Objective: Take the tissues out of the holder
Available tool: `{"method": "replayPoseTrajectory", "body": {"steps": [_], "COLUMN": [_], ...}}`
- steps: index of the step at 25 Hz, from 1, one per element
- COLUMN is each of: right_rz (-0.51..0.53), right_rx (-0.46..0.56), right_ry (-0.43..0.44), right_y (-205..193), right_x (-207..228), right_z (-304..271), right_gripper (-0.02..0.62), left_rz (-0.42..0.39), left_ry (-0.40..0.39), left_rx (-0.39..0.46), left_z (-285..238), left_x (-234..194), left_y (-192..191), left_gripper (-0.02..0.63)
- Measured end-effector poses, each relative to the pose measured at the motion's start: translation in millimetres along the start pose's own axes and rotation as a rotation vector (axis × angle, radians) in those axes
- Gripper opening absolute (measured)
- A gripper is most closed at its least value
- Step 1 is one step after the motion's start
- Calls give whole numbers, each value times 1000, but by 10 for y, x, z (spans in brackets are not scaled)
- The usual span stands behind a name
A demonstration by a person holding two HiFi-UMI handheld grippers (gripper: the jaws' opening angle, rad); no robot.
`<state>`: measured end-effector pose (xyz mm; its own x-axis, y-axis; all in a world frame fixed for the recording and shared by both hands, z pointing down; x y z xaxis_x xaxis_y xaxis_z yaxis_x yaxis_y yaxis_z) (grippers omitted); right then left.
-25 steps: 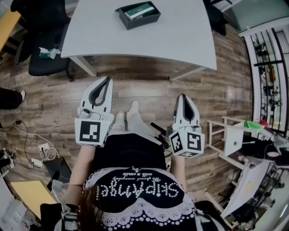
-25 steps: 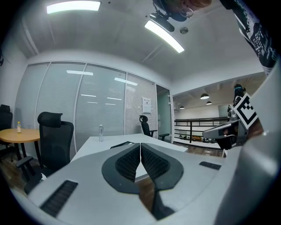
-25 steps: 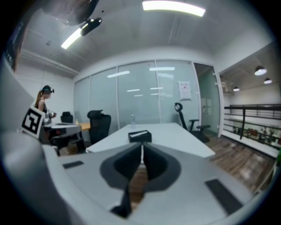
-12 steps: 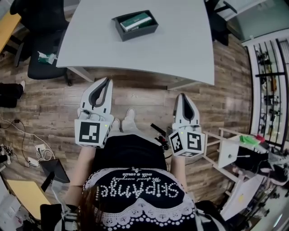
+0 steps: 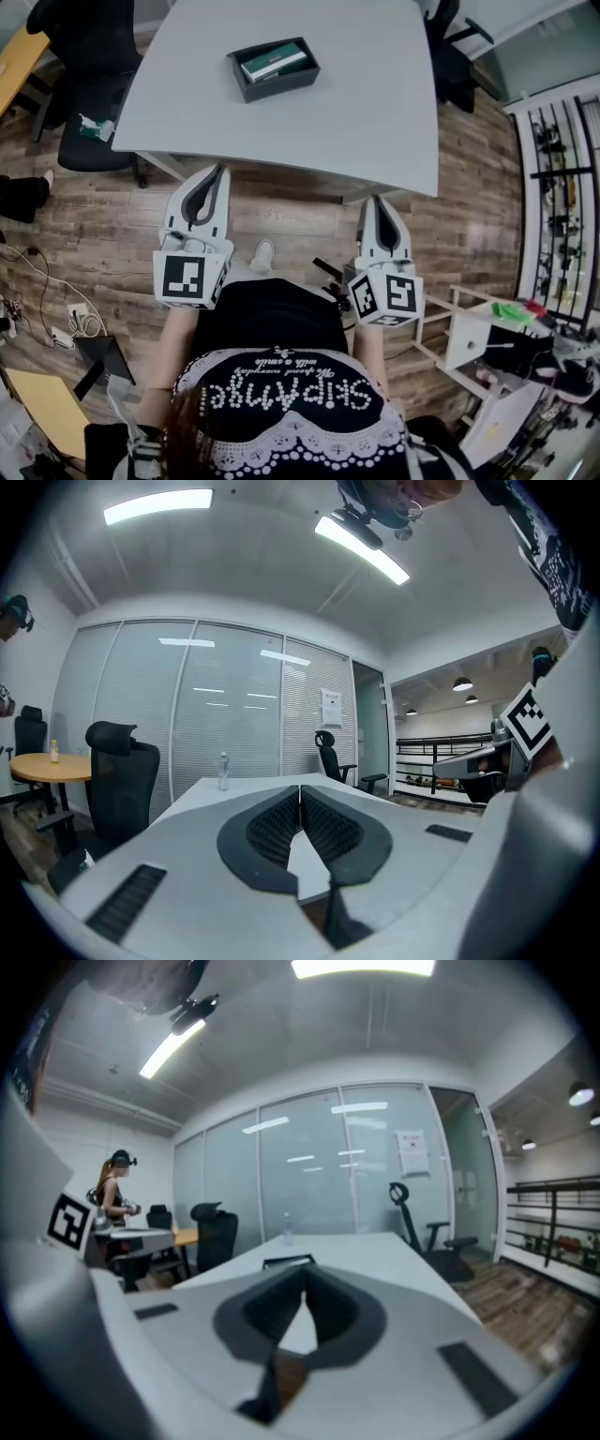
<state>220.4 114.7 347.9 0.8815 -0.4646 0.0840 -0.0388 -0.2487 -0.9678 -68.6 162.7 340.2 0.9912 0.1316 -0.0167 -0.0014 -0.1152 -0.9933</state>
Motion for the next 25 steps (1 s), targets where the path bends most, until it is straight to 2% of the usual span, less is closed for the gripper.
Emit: {"method": "replayPoseTrajectory", "body": {"steps": [9, 17, 25], "right_rz": [-31, -27, -29], "right_rx": [2, 4, 5], "right_ry": [2, 17, 0], "right_y": [-13, -9, -4], "right_x": [195, 175, 180], "right_z": [9, -46, -62], "right_gripper": [35, 35, 35], "left_rz": [-1, 12, 21], "left_ry": [29, 46, 30], "left_rx": [22, 34, 37], "left_z": [-47, -34, -108], "left_x": [87, 36, 7], "left_y": [1, 12, 4], "left_gripper": [35, 35, 35]}}
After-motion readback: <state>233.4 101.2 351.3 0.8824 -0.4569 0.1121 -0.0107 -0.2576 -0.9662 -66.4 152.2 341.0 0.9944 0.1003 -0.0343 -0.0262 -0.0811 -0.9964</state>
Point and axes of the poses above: the fingertips, and each gripper's own axes: z backward along the fingers, x to its right, y out of its top, the point moved 8 cm from there along z, backward along the fingers
